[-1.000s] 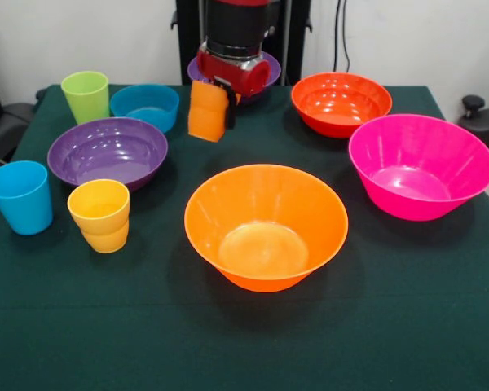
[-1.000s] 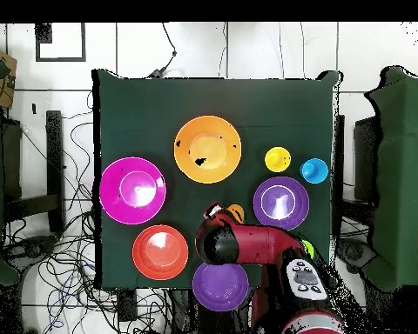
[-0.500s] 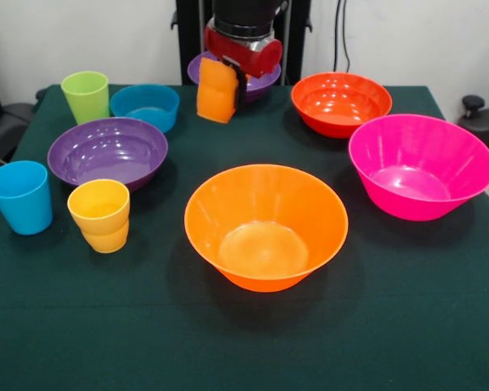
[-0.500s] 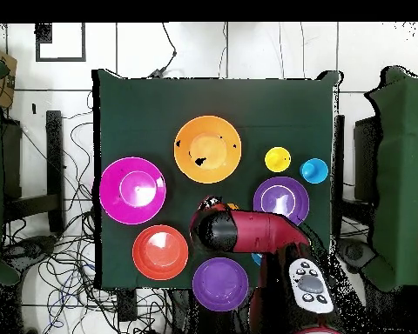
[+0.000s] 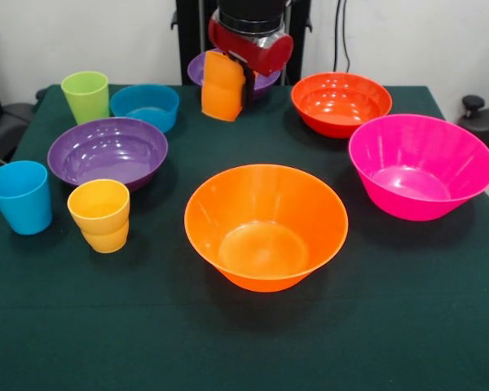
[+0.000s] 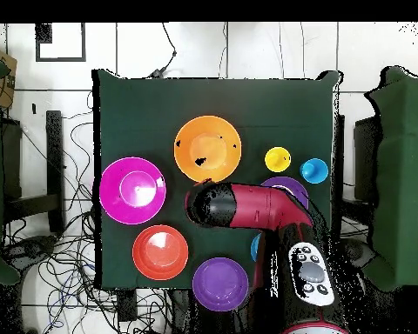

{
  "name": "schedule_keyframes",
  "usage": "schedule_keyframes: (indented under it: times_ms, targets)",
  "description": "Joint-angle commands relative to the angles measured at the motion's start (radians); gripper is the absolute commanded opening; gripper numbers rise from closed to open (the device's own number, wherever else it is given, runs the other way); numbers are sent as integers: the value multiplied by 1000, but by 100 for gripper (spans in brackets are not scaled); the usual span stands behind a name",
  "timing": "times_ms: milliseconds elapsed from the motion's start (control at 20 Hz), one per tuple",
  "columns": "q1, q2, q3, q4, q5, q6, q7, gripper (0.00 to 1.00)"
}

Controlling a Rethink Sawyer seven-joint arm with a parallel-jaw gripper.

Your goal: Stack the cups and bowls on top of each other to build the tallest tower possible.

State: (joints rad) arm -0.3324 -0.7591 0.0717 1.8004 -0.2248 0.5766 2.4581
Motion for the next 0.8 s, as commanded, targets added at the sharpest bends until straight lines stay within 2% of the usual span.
schedule_keyframes:
  times_ms: [50,550,800]
  targets:
    - [40,57,87,-189,48,153,-3,0]
    - [84,156,76,-363,92,245,39,0]
    - [116,202,49,-405,101,224,70,0]
